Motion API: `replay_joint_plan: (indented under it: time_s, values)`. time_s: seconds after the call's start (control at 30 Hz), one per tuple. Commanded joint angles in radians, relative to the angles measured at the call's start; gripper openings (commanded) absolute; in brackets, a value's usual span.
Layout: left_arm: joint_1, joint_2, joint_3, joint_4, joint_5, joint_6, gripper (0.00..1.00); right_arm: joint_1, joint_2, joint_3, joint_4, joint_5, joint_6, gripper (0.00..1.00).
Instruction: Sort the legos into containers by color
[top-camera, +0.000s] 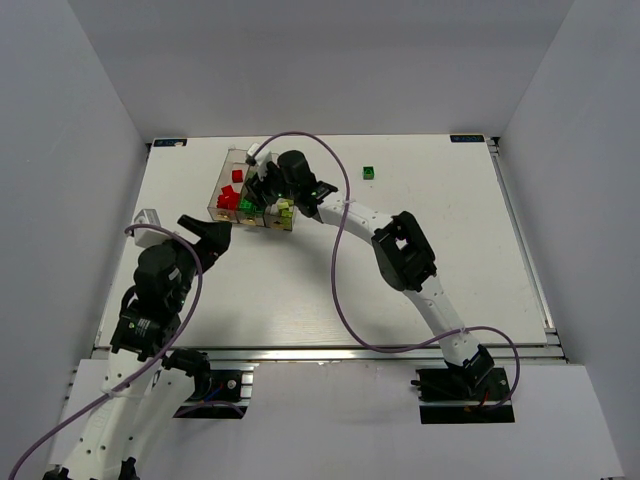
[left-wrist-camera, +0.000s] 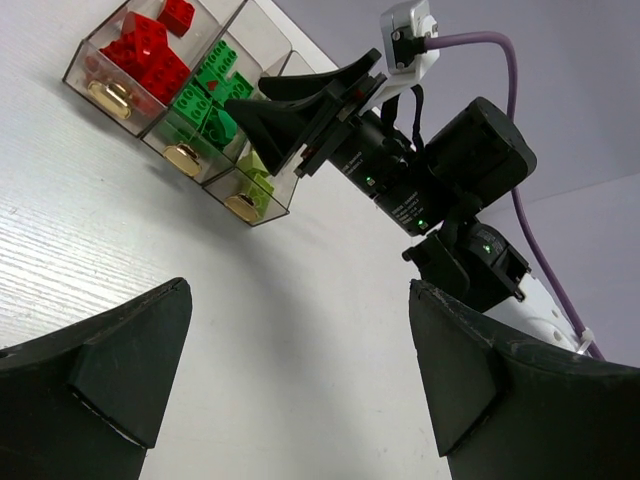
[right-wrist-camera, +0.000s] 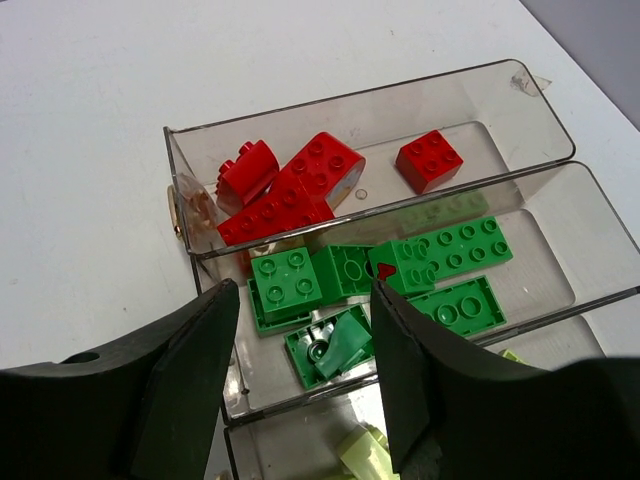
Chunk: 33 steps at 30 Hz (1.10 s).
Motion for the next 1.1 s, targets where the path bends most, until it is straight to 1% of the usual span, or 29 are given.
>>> replay_joint_plan:
  time_s: [0.0,0.13,0.17,0.23,0.27,0.3,0.4,0.43,0.5,0.53,0.57,0.63,0.7,0.73,0.77,0.83,0.9,1.07]
  values:
    - [0.001,0.010,0.038,0.004,0.032,0.013,0.98,-0.018,-0.056,0.014,0.038,-0.011,0.013,0.61]
    - [0.001,0.019,0.037,0.021,0.059,0.016,0.98,-0.056,-0.146,-0.028,-0.037,-0.035,0.027,0.59]
    - [0.001,0.024,0.029,0.039,0.070,0.019,0.98,-0.068,-0.191,-0.041,-0.058,-0.041,0.024,0.57]
    - [0.001,0.033,0.017,0.069,0.114,0.017,0.93,-0.107,-0.235,-0.093,-0.115,-0.048,0.017,0.54]
    - [0.001,0.050,0.003,0.102,0.130,0.014,0.90,-0.122,-0.277,-0.112,-0.130,-0.035,0.017,0.46]
    - [0.001,0.062,-0.002,0.118,0.147,0.013,0.86,-0.154,-0.295,-0.132,-0.144,-0.026,0.019,0.43]
    - [0.001,0.117,-0.017,0.179,0.200,0.002,0.81,-0.228,-0.354,-0.201,-0.215,0.027,0.040,0.41]
    - [0.001,0.128,-0.019,0.190,0.220,-0.002,0.81,-0.246,-0.376,-0.221,-0.230,0.044,0.051,0.42]
    - [0.001,0.154,-0.025,0.222,0.251,-0.012,0.81,-0.292,-0.397,-0.284,-0.233,0.110,0.057,0.50]
    - [0.001,0.162,-0.025,0.234,0.253,-0.016,0.83,-0.305,-0.403,-0.296,-0.246,0.167,0.053,0.60]
    - [0.001,0.167,-0.026,0.237,0.253,-0.018,0.85,-0.326,-0.403,-0.311,-0.253,0.193,0.045,0.64]
    - [0.001,0.182,-0.025,0.244,0.254,-0.019,0.87,-0.348,-0.391,-0.315,-0.270,0.218,0.039,0.68]
    - [0.001,0.191,-0.025,0.248,0.260,-0.022,0.88,-0.384,-0.383,-0.322,-0.276,0.221,0.074,0.68]
    - [0.001,0.199,-0.028,0.250,0.262,-0.024,0.89,-0.395,-0.368,-0.321,-0.273,0.241,0.091,0.66]
    - [0.001,0.202,-0.029,0.251,0.262,-0.028,0.92,-0.409,-0.355,-0.313,-0.270,0.257,0.105,0.66]
    - [0.001,0.207,-0.035,0.254,0.260,-0.033,0.93,-0.420,-0.319,-0.284,-0.266,0.316,0.126,0.65]
    - [0.001,0.205,-0.042,0.256,0.251,-0.042,0.95,-0.437,-0.283,-0.261,-0.253,0.319,0.140,0.65]
    - [0.001,0.199,-0.052,0.231,0.220,-0.056,0.96,-0.450,-0.203,-0.190,-0.250,0.316,0.183,0.64]
